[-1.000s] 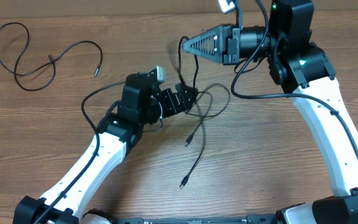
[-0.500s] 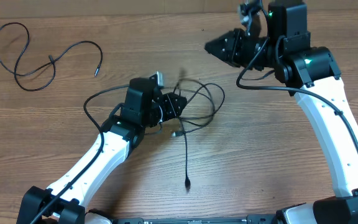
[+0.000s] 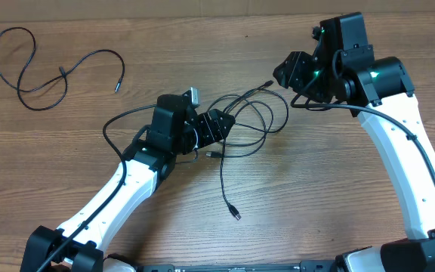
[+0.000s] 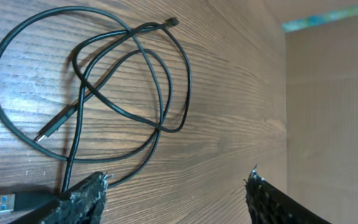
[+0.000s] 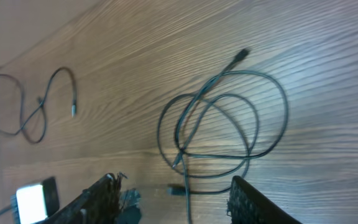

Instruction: Untangle cables

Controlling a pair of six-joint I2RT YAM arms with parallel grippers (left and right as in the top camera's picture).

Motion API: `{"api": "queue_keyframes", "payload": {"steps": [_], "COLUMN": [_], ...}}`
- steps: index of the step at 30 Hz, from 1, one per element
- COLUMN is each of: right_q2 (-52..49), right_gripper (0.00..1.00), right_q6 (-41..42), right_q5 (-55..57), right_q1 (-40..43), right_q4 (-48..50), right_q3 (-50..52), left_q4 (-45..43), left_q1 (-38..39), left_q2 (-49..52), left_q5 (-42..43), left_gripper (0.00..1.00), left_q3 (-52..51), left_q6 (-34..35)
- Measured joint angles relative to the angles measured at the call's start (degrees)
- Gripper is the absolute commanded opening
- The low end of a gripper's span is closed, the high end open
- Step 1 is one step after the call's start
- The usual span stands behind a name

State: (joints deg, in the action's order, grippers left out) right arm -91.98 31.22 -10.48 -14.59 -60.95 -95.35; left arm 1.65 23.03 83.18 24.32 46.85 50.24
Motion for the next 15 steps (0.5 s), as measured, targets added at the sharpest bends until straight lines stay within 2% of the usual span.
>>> {"api": "queue_keyframes", "payload": {"steps": [1, 5, 11, 15], "right_q2": [0.0, 0.0, 0.0, 0.0], "right_gripper": [0.61, 0.64, 0.67, 0.68], "right_q6": [0.1, 0.1, 0.0, 0.0], "right_q5": [0.6, 1.9, 2.6, 2.9], "right_q1": [0.0, 0.0, 0.0, 0.0], "right_q4": [0.0, 0.0, -0.2, -0.7], "right_q3": [0.0, 0.0, 0.0, 0.0], "left_q4": [0.0, 0.0, -1.6, -11.0], "left_q1": [0.3, 2.7, 7.7, 9.0], "left_q2": [0.0, 0.1, 5.1, 12.7], "left_q5": [-0.7, -5.9, -13.0, -14.8], "left_gripper": [0.66, 0.67, 0.66, 0.66], "left_q3": [0.0, 0.0, 0.0, -0.2], "left_q6": [1.3, 7.6, 22.6, 30.2]}}
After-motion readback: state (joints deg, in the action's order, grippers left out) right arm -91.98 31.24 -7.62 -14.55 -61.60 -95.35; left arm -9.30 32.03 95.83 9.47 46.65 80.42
